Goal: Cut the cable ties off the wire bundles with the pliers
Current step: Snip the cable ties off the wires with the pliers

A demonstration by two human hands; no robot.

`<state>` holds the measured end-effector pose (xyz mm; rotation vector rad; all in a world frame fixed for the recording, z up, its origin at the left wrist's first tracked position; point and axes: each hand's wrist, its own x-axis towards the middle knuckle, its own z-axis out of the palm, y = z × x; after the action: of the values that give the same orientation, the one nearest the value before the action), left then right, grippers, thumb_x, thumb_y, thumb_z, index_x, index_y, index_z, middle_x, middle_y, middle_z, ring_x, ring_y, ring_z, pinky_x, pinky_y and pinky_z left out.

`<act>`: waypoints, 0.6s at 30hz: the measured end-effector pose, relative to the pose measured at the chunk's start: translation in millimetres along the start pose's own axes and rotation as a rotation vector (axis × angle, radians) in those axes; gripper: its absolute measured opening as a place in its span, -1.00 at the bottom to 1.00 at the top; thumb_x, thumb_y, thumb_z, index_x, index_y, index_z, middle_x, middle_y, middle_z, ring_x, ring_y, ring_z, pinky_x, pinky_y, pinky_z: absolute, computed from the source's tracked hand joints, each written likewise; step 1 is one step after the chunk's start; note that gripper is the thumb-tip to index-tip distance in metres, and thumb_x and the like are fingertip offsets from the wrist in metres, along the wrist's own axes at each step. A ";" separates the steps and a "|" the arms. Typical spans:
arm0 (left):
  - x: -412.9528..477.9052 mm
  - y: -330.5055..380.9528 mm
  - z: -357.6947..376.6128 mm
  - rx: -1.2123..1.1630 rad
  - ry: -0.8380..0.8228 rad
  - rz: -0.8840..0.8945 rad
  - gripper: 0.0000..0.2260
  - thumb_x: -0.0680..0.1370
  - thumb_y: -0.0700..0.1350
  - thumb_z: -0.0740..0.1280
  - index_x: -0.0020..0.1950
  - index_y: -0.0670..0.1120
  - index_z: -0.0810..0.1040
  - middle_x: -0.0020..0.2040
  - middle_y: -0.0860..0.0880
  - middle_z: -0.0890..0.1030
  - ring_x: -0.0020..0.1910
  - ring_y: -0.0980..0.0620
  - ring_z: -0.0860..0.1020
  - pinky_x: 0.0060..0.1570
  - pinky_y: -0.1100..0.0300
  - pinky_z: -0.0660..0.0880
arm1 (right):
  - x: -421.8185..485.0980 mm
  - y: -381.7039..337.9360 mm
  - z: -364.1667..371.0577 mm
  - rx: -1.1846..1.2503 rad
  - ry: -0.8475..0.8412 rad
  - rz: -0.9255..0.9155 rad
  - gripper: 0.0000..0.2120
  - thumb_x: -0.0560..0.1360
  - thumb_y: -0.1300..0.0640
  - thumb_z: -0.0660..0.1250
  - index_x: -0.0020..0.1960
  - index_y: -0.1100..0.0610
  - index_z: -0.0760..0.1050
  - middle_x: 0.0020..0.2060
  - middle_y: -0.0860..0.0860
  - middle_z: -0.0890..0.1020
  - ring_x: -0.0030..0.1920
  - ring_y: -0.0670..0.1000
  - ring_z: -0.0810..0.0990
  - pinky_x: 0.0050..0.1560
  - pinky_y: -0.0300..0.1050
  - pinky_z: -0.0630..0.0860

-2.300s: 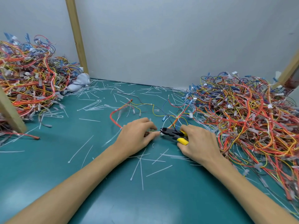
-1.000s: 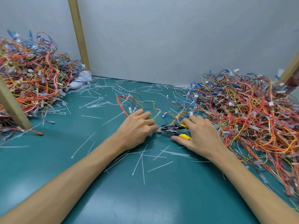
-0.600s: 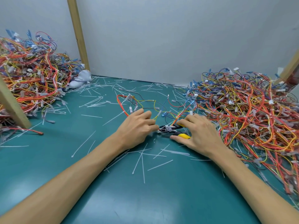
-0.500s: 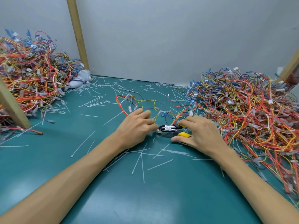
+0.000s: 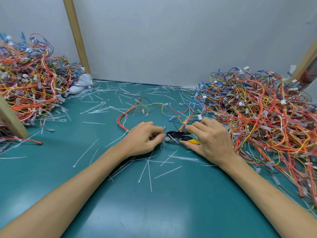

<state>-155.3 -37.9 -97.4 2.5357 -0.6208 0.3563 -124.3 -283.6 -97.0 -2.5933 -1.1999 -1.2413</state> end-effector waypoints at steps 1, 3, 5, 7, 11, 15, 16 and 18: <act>0.4 -1.4 -0.4 -0.053 -0.019 -0.016 -0.73 0.54 0.03 0.17 -0.24 -0.07 0.51 -0.41 -0.03 0.40 -0.27 0.01 0.35 -0.22 0.04 0.33 | -0.2 -0.4 0.4 -0.021 0.008 -0.009 -0.60 0.54 -0.28 0.24 -0.05 0.05 0.58 -0.23 -0.05 0.58 -0.20 0.08 0.48 -0.22 -0.02 0.45; 1.6 -3.5 -3.1 -0.150 -0.074 -0.050 -0.73 0.54 0.02 0.18 -0.28 -0.07 0.49 -0.41 -0.07 0.43 -0.27 -0.07 0.39 -0.15 -0.01 0.39 | -0.6 -1.3 1.3 -0.059 0.023 -0.031 -0.60 0.56 -0.27 0.23 -0.04 0.06 0.58 -0.24 -0.05 0.57 -0.21 0.09 0.48 -0.22 -0.02 0.42; 3.1 -5.3 -7.8 -0.265 -0.164 -0.104 -0.74 0.54 0.04 0.19 -0.33 0.01 0.46 -0.42 0.00 0.42 -0.33 -0.04 0.37 -0.21 0.03 0.35 | -1.2 -2.3 2.2 -0.086 0.051 -0.049 -0.63 0.56 -0.24 0.26 -0.04 0.06 0.58 -0.24 -0.05 0.56 -0.21 0.09 0.48 -0.23 -0.03 0.41; 4.2 -7.1 -11.7 -0.356 -0.256 -0.120 -0.74 0.56 0.04 0.19 -0.32 0.07 0.48 -0.41 0.11 0.44 -0.36 0.06 0.34 -0.25 0.11 0.30 | -1.2 -3.0 1.8 -0.096 0.070 -0.051 -0.66 0.56 -0.22 0.28 -0.03 0.06 0.57 -0.24 -0.05 0.56 -0.22 0.10 0.48 -0.24 -0.03 0.39; 5.5 -8.6 -16.3 -0.463 -0.389 -0.166 -0.67 0.67 0.01 0.09 -0.02 0.07 0.66 -0.27 0.23 0.58 -0.29 0.26 0.43 -0.14 0.37 0.38 | -1.3 -4.7 0.7 -0.017 0.012 0.002 -0.64 0.52 -0.25 0.32 -0.04 0.06 0.59 -0.24 -0.04 0.58 -0.22 0.10 0.50 -0.24 -0.02 0.43; 8.1 -7.2 -19.4 -0.326 -0.398 -0.133 -0.71 0.66 0.06 0.15 0.04 0.13 0.67 -0.36 0.13 0.47 -0.38 0.18 0.36 -0.29 0.37 0.28 | 1.9 -8.3 -7.2 0.218 -0.164 0.144 -0.55 0.48 -0.33 0.25 0.00 0.02 0.62 -0.20 -0.07 0.64 -0.17 0.07 0.59 -0.27 -0.06 0.47; 8.8 -6.8 -20.6 -0.329 -0.397 -0.145 -0.75 0.65 0.05 0.19 0.03 0.13 0.68 -0.35 0.14 0.52 -0.37 0.22 0.38 -0.29 0.40 0.29 | 4.7 -7.6 -10.3 0.251 -0.258 0.181 -0.50 0.49 -0.39 0.16 0.03 -0.01 0.61 -0.18 -0.09 0.63 -0.13 0.06 0.60 -0.27 -0.08 0.43; 11.5 -5.1 -21.8 -0.283 -0.363 -0.153 -0.82 0.62 0.03 0.27 0.01 0.15 0.69 -0.34 0.18 0.58 -0.33 0.28 0.44 -0.25 0.43 0.29 | 12.7 -2.2 -13.2 0.273 -0.474 0.220 -0.46 0.45 -0.46 0.00 -0.04 -0.10 0.54 -0.22 -0.12 0.58 -0.11 0.04 0.56 -0.30 -0.09 0.33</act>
<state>-145.7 -26.6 -77.1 2.3654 -0.5565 -0.2375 -129.5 -278.4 -80.2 -2.7841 -1.0038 -0.3995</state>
